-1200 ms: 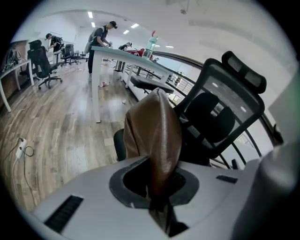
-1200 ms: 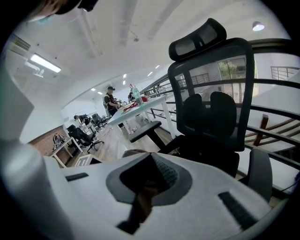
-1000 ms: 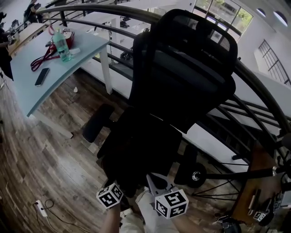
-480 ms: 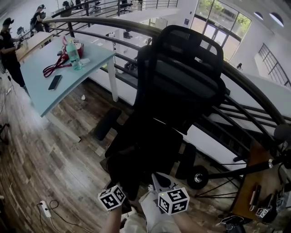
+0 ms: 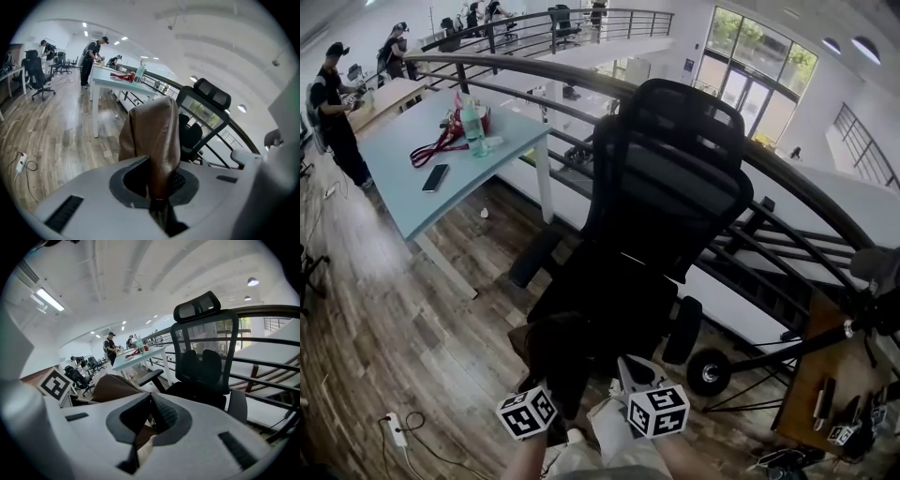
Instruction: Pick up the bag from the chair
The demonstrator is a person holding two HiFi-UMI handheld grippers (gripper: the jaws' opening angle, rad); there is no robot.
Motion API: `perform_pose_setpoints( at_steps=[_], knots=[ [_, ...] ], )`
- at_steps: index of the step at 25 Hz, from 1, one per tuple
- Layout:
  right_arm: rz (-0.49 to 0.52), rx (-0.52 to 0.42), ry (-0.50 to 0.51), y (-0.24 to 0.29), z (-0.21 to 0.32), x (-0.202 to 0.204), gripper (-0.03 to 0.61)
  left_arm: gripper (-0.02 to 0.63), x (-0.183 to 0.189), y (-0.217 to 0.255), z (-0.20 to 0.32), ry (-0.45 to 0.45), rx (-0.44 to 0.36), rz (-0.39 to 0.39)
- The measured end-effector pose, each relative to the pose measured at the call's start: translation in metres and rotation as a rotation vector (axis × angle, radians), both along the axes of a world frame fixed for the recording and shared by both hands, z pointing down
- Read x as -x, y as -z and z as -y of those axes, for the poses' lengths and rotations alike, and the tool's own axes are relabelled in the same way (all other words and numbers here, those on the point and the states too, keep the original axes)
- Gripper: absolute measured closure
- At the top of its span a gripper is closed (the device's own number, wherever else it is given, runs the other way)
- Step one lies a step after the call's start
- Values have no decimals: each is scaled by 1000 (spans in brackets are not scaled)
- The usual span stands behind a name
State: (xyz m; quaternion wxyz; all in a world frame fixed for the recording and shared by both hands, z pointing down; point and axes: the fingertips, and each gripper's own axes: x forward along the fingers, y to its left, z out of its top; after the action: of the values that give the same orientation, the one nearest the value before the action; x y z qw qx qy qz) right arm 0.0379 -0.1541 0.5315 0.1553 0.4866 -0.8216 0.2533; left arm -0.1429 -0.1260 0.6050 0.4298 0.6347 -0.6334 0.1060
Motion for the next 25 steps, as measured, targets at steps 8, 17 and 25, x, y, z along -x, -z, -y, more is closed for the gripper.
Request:
perform_pose_setpoints(
  at_steps=[8, 17, 25],
  knots=[
    [-2, -38, 30, 19, -24, 10, 577, 588, 5, 39, -29, -20, -76, 0],
    [2, -70, 45, 32, -49, 25, 577, 588, 12, 67, -60, -36, -120, 1],
    [-11, -82, 31, 35, -71, 24, 577, 588, 7, 87, -74, -66, -182, -20]
  ],
)
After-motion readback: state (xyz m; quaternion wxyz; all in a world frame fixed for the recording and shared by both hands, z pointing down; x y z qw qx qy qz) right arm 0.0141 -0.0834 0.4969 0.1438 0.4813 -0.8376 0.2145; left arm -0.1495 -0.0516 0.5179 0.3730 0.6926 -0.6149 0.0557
